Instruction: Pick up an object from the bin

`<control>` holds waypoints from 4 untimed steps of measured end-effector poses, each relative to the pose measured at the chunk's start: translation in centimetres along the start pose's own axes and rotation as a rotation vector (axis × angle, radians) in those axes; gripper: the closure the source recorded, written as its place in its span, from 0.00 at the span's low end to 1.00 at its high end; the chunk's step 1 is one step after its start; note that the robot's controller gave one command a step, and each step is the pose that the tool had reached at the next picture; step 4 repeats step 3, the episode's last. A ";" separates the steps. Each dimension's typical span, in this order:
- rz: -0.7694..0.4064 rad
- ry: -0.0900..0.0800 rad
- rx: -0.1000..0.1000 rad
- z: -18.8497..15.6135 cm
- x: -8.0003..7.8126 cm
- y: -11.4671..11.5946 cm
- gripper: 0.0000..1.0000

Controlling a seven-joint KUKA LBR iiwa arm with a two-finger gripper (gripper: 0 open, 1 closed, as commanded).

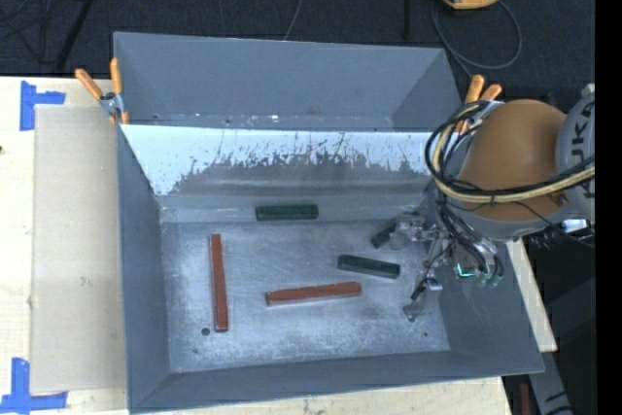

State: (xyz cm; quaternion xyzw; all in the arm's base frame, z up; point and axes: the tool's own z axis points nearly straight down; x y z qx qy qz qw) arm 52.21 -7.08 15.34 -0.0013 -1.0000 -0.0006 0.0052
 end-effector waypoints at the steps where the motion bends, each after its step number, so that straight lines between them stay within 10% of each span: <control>1: -0.056 -0.009 0.000 8.7 -6.5 1.4 0.00; 2: -0.059 -0.011 0.002 8.3 -6.6 1.3 1.00; 3: -0.081 -0.019 0.003 -6.9 -5.8 -0.3 1.00; 4: -0.081 -0.019 0.003 -6.9 -5.8 -0.3 1.00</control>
Offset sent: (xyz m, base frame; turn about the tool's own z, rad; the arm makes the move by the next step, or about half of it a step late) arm 0.0643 0.0124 -0.0834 -0.0587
